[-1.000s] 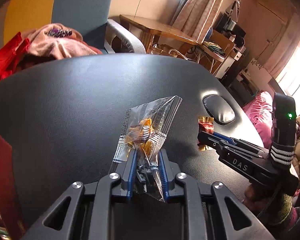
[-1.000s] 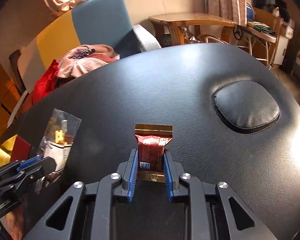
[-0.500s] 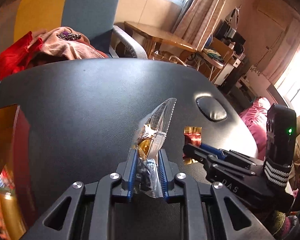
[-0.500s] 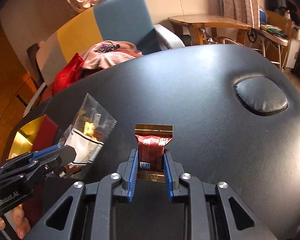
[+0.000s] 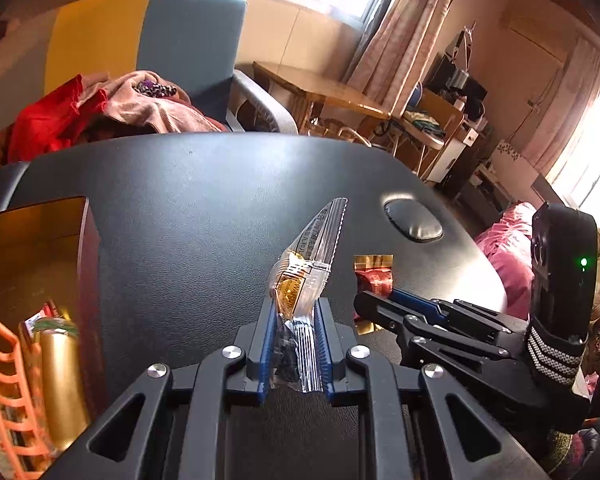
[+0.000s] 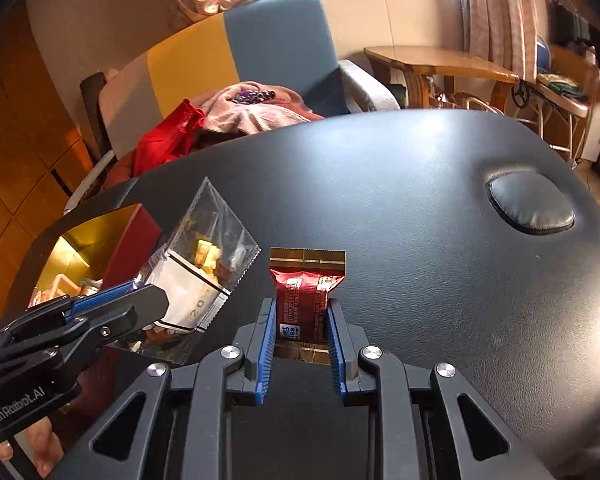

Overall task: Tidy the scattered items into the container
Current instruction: 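Carry the parts bag and red candy over the gold tray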

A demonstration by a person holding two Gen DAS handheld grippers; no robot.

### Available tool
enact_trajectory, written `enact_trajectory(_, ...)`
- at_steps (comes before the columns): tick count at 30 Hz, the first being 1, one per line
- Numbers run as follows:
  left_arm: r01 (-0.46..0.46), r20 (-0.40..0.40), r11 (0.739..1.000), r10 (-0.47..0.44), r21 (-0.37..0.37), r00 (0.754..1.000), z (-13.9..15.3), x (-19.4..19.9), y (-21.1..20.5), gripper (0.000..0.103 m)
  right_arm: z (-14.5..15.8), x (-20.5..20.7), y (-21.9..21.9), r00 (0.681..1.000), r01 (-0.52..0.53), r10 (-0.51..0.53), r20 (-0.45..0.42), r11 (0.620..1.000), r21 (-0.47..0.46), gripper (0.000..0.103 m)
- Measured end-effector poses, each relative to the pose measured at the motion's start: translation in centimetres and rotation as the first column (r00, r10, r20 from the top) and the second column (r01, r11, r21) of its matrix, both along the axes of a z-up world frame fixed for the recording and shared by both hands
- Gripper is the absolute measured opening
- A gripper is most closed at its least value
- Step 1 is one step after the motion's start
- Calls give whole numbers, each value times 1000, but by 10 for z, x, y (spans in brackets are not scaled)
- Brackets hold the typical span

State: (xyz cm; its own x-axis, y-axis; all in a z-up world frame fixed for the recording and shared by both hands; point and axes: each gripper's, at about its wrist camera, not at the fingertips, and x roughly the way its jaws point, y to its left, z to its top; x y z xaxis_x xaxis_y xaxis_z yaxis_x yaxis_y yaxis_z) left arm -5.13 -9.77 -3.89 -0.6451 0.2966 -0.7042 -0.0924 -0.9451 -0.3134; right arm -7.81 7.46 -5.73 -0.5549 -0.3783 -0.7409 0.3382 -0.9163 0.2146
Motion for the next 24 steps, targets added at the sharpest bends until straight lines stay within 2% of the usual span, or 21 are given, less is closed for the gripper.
enact_trajectory(6, -35, -38, 999, 35, -4, 999, 17, 16, -14, 18, 17, 13, -16, 998, -43, 42, -36, 999, -14, 24)
enact_trajectory(14, -134, -67, 991, 133, -12, 989, 33, 41, -51, 18, 34, 27, -56, 988, -137, 134, -79, 990, -26, 24)
enact_trajectory(24, -272, -105, 962, 268, -23, 958, 51, 82, -115, 18, 51, 49, -125, 950, -294, 288, -117, 955, -42, 24)
